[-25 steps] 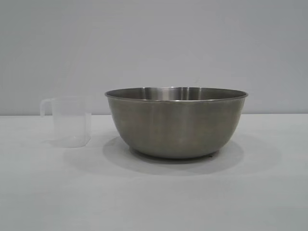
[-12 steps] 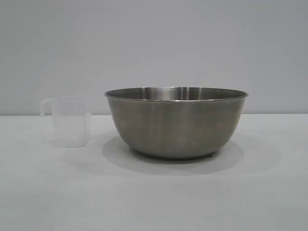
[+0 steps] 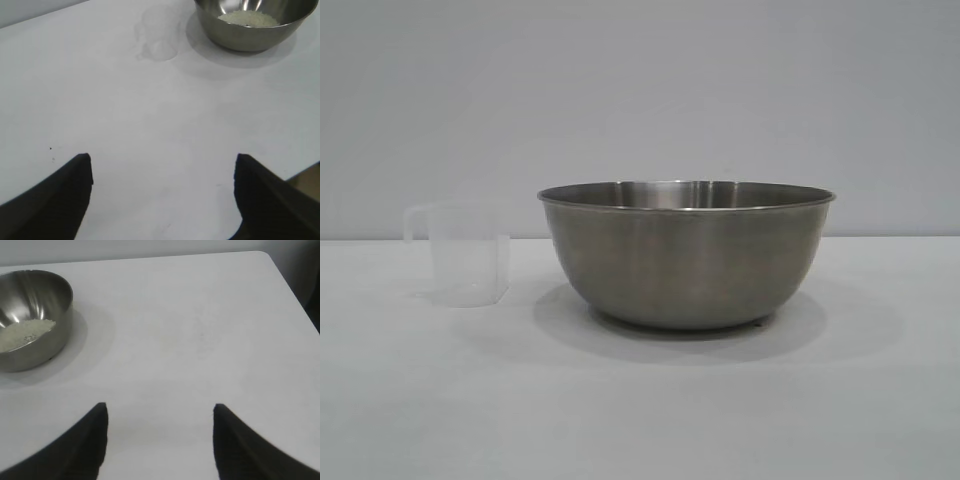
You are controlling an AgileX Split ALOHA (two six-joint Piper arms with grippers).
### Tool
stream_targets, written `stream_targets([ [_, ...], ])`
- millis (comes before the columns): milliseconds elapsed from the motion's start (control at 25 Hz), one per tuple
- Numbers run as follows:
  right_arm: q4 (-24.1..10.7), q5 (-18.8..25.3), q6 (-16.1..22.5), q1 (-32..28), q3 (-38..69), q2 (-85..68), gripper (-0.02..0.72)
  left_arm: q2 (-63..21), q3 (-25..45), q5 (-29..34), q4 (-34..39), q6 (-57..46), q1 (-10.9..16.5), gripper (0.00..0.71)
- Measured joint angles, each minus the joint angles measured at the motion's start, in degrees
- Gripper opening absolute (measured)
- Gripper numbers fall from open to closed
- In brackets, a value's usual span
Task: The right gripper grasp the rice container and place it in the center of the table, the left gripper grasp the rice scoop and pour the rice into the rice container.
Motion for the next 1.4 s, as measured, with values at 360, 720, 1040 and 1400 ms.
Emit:
stream_targets([
  [360, 0.0, 0.0, 0.0, 0.0, 0.0, 0.0, 0.387, 0.0, 0.0, -0.09, 0.0, 0.0, 17.87, 0.513],
  [720, 0.0, 0.0, 0.0, 0.68, 0.0, 0.0, 0.387, 0.0, 0.0, -0.09, 0.0, 0.0, 22.99, 0.513],
  [1040, 0.0, 0.0, 0.0, 0.92, 0.0, 0.0, 0.387, 0.0, 0.0, -0.09, 0.0, 0.0, 23.15, 0.513],
  [1400, 0.0, 0.0, 0.0, 0.92, 0.0, 0.0, 0.387, 0.0, 0.0, -0.09, 0.0, 0.0, 23.15, 0.513],
])
